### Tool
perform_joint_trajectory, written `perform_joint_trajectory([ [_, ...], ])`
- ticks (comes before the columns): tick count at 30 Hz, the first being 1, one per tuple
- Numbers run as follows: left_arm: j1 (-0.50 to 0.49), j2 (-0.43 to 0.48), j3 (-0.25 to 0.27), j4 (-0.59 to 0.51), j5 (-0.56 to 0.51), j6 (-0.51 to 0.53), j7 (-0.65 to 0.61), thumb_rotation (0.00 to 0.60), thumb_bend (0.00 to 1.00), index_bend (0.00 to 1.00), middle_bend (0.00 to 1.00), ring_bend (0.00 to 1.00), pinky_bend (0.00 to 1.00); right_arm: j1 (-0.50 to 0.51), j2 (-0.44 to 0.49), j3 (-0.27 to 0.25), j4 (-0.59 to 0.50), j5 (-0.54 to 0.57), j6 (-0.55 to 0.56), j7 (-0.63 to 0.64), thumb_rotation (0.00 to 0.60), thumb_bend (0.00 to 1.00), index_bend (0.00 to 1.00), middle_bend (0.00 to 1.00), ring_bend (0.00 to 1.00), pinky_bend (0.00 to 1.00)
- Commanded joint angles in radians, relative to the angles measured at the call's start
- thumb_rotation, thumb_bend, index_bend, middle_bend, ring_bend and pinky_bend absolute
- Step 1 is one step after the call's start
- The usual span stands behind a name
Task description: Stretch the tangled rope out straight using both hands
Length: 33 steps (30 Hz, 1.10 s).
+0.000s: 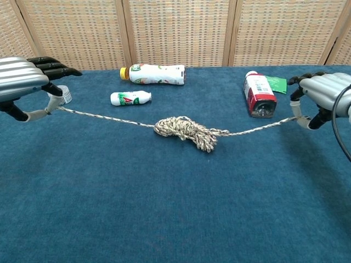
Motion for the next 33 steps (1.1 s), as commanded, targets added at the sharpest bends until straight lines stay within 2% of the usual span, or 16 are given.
perform_joint_trajectory([
  [1, 0.003, 0.003, -0.001, 0.003, 0.002, -0.002, -0.002, 0.6, 0.44, 0.66, 0.0, 0.0, 0.0, -0.008, 0.003, 0.002, 0.013, -0.001, 0.004, 0.003, 0.6, 0.5, 0.71, 0.07, 0.0, 0.0],
  [14, 0.006, -0.005, -0.026, -0.02, -0.008, -0.021, 0.03, 0.6, 0.44, 0.66, 0.0, 0.0, 0.0, -0.039, 0.01, -0.003, 0.063, -0.011, 0.02, -0.015, 0.6, 0.5, 0.71, 0.07, 0.0, 0.0],
  [16, 0.008, -0.006, -0.028, -0.02, -0.011, -0.023, 0.031, 0.6, 0.43, 0.65, 0.0, 0.0, 0.0, -0.044, 0.014, 0.0, 0.06, 0.0, 0.016, -0.021, 0.6, 0.49, 0.67, 0.06, 0.0, 0.0],
  [17, 0.01, -0.007, -0.029, -0.021, -0.011, -0.022, 0.029, 0.6, 0.41, 0.61, 0.0, 0.0, 0.0, -0.048, 0.017, 0.002, 0.056, 0.004, 0.014, -0.019, 0.6, 0.47, 0.6, 0.05, 0.0, 0.0],
  [18, 0.012, -0.006, -0.03, -0.021, -0.014, -0.023, 0.025, 0.6, 0.32, 0.46, 0.0, 0.0, 0.0, -0.052, 0.021, 0.004, 0.048, 0.007, 0.012, -0.012, 0.6, 0.42, 0.47, 0.03, 0.0, 0.0],
  [19, 0.016, -0.002, -0.031, -0.031, -0.025, -0.03, 0.01, 0.6, 0.2, 0.26, 0.0, 0.0, 0.0, -0.059, 0.031, 0.007, 0.032, 0.004, 0.012, 0.01, 0.6, 0.36, 0.36, 0.02, 0.0, 0.0],
  [20, 0.02, 0.004, -0.034, -0.045, -0.033, -0.032, -0.007, 0.6, 0.11, 0.14, 0.0, 0.0, 0.0, -0.065, 0.038, 0.011, 0.018, -0.001, 0.018, 0.028, 0.6, 0.24, 0.2, 0.0, 0.0, 0.0],
  [21, 0.026, 0.018, -0.041, -0.065, -0.044, -0.028, -0.026, 0.6, 0.03, 0.02, 0.0, 0.0, 0.0, -0.076, 0.049, 0.014, -0.005, -0.018, 0.034, 0.061, 0.6, 0.12, 0.09, 0.0, 0.0, 0.0],
  [23, 0.04, 0.041, -0.055, -0.098, -0.068, -0.015, -0.048, 0.6, 0.0, 0.0, 0.0, 0.0, 0.0, -0.093, 0.065, 0.017, -0.034, -0.061, 0.072, 0.12, 0.6, 0.01, 0.02, 0.0, 0.0, 0.0],
  [24, 0.054, 0.06, -0.068, -0.13, -0.095, -0.005, -0.066, 0.6, 0.0, 0.0, 0.0, 0.0, 0.0, -0.107, 0.078, 0.016, -0.052, -0.096, 0.102, 0.162, 0.6, 0.0, 0.01, 0.0, 0.0, 0.0],
  [28, 0.1, 0.124, -0.107, -0.237, -0.179, 0.029, -0.117, 0.6, 0.0, 0.0, 0.0, 0.0, 0.0, -0.148, 0.12, 0.005, -0.093, -0.192, 0.175, 0.284, 0.6, 0.0, 0.01, 0.0, 0.0, 0.0],
  [31, 0.166, 0.18, -0.134, -0.334, -0.234, 0.106, -0.184, 0.6, 0.0, 0.0, 0.0, 0.0, 0.0, -0.195, 0.169, -0.019, -0.118, -0.267, 0.244, 0.364, 0.6, 0.0, 0.01, 0.0, 0.0, 0.0],
  [33, 0.211, 0.202, -0.133, -0.378, -0.244, 0.156, -0.205, 0.6, 0.0, 0.0, 0.0, 0.0, 0.0, -0.225, 0.2, -0.043, -0.13, -0.3, 0.264, 0.403, 0.6, 0.0, 0.01, 0.0, 0.0, 0.0],
])
